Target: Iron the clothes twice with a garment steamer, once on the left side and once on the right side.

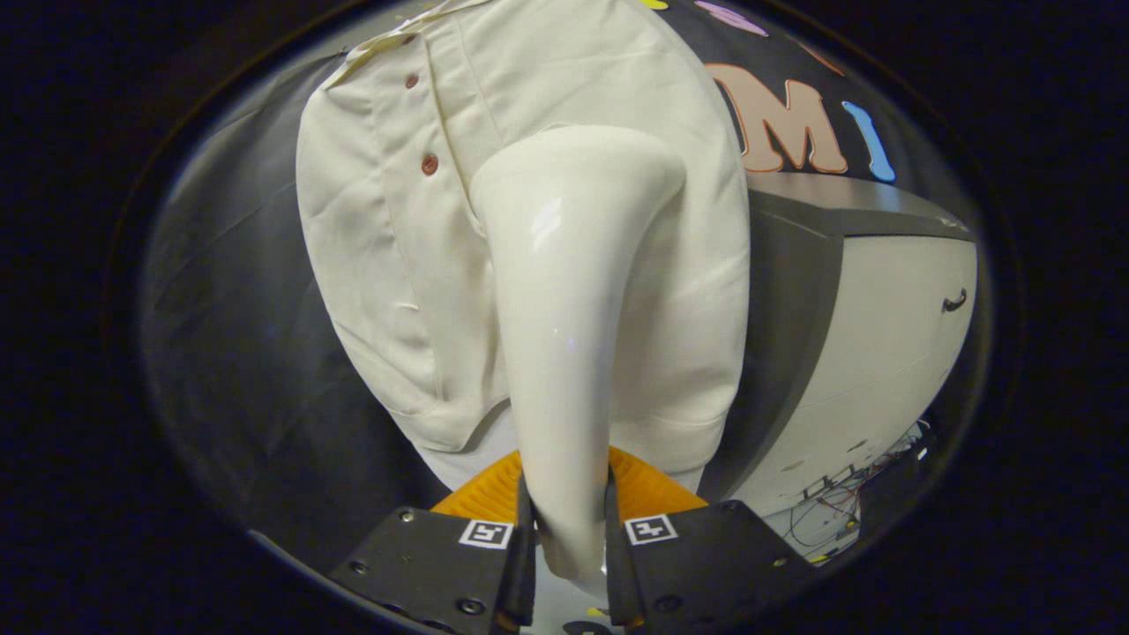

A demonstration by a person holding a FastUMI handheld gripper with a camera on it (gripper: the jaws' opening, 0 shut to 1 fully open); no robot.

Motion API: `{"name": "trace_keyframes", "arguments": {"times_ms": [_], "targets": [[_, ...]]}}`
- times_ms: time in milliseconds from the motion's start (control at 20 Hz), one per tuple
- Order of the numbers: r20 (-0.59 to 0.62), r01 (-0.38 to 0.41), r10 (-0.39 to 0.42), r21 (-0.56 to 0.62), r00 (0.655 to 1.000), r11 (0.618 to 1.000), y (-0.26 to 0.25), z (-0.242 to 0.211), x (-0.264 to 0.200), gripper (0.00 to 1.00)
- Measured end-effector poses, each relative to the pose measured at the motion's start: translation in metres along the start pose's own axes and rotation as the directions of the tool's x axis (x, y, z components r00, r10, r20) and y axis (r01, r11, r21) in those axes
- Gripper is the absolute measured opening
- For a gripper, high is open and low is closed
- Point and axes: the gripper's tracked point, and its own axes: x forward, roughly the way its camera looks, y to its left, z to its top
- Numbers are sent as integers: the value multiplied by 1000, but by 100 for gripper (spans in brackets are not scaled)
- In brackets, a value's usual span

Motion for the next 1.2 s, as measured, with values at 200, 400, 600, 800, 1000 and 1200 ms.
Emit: {"name": "trace_keyframes", "arguments": {"times_ms": [200,400,600,800,1000,1200], "targets": [[-9,6,-5,21,1000,1000,-3,-4,-14,32],[12,25,-25,36,1000,999,-5,-3,-48,32],[52,53,-55,46,997,998,10,-2,-110,32],[124,77,-79,21,989,997,39,4,-191,32],[198,116,-116,14,973,993,65,5,-266,32],[272,153,-142,-19,952,988,85,3,-333,32]]}}
